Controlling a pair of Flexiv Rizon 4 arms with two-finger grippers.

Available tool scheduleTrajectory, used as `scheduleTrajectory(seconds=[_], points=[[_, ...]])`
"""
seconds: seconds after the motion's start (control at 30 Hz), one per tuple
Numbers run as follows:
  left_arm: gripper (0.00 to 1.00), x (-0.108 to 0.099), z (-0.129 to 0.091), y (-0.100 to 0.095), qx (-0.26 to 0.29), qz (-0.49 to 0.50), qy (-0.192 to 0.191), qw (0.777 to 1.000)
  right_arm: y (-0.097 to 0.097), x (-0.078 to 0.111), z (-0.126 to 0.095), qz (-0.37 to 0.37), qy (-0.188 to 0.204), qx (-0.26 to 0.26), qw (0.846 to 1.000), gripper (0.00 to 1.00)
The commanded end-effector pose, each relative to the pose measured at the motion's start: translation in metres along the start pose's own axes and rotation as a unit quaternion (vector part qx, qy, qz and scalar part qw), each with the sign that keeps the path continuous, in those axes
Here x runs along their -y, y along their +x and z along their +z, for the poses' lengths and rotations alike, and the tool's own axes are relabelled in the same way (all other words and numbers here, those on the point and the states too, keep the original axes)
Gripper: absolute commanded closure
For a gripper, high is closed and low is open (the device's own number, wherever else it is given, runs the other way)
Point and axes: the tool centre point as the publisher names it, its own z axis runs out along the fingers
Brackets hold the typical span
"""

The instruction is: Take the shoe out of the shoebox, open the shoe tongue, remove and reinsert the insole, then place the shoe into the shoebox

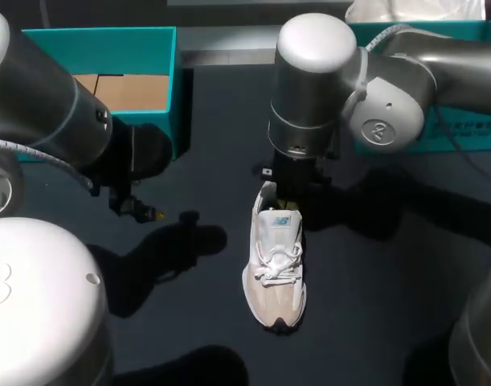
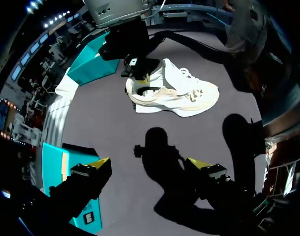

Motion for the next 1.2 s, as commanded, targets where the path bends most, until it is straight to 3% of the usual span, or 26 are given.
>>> scheduleTrajectory(seconds=[0.03,0.07,0.13,0.3,0.47,0.6,0.67,0.7,0.73,0.77,0.97,1.2], points=[[0.0,-0.001,-0.001,0.002,0.001,0.0,0.0,1.0,0.001,0.0,0.003,0.0,0.0,0.0,1.0,1.0],[0.0,-0.001,-0.001,0.002,0.001,0.0,0.0,1.0,0.001,0.0,0.003,0.0,0.0,0.0,1.0,1.0],[0.0,-0.001,-0.001,0.002,0.001,0.0,0.0,1.0,0.003,0.008,0.0,0.043,0.067,0.0,0.997,1.0],[0.0,-0.001,-0.001,0.002,0.001,0.0,0.0,1.0,0.011,0.016,-0.006,0.091,0.136,0.01,0.986,1.0],[0.0,-0.001,-0.001,0.002,0.001,0.0,0.0,1.0,0.008,0.024,-0.009,0.075,0.173,0.037,0.981,1.0],[0.0,-0.001,-0.001,0.002,0.001,0.0,0.0,1.0,0.007,0.03,-0.005,0.04,0.169,0.045,0.984,0.99],[0.0,-0.001,-0.001,0.002,0.001,0.0,0.0,1.0,0.008,0.033,-0.003,0.035,0.175,0.048,0.983,0.73],[0.0,-0.001,-0.001,0.002,0.001,0.0,0.0,1.0,0.01,0.035,-0.003,0.028,0.172,0.044,0.984,0.54],[0.0,-0.001,-0.001,0.002,0.001,0.0,0.0,1.0,0.011,0.036,-0.003,0.027,0.171,0.044,0.984,0.15],[0.0,-0.001,-0.001,0.002,0.001,0.0,0.0,1.0,0.012,0.038,-0.003,0.028,0.176,0.042,0.983,0.05],[0.0,-0.001,-0.001,0.002,0.001,0.0,0.0,1.0,0.017,0.044,-0.005,0.017,0.18,0.038,0.983,0.0],[0.0,-0.001,-0.001,0.002,0.001,0.0,0.0,1.0,0.006,0.048,-0.008,-0.013,0.18,0.056,0.982,0.0]])
